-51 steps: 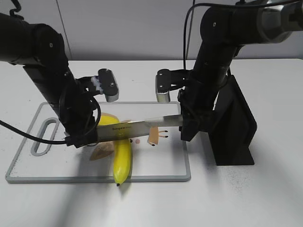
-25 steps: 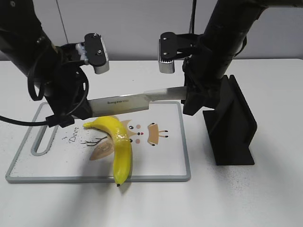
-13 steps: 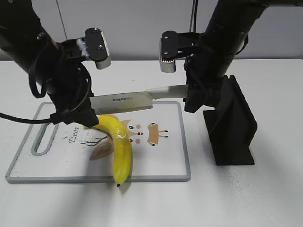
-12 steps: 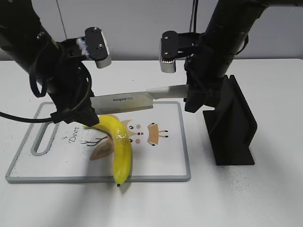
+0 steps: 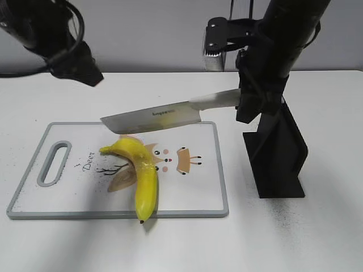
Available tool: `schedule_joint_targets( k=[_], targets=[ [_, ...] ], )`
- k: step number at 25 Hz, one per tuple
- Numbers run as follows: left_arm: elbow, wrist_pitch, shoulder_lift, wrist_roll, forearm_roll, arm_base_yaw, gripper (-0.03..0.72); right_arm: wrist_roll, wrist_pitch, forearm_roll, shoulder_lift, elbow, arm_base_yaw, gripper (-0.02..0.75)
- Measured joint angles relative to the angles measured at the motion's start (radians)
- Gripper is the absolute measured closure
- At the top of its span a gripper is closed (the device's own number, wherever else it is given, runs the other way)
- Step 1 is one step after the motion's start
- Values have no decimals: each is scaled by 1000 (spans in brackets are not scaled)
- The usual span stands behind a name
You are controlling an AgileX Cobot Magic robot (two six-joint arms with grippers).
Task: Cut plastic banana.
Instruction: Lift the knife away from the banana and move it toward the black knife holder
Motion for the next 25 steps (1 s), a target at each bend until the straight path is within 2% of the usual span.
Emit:
schedule_joint_targets(
  k=[4,7,11,17,25],
  targets=[
    [-32,43,-15,-178,34,98,9,232,16,-9,-42,-1,0,570],
    [-35,101,-25,-294,42,160,22,323,58,-10,-74,-2,0,570],
    [-35,223,-31,-419,74,222,59,505,74,-12,-109,-2,0,570],
    [-22,316,-54,-548,212,238,95,886,76,-16,-175,2,0,570],
    [188,320,-297,-593,241,238,99,1139,20,-78,-345,125,0,570]
  ],
)
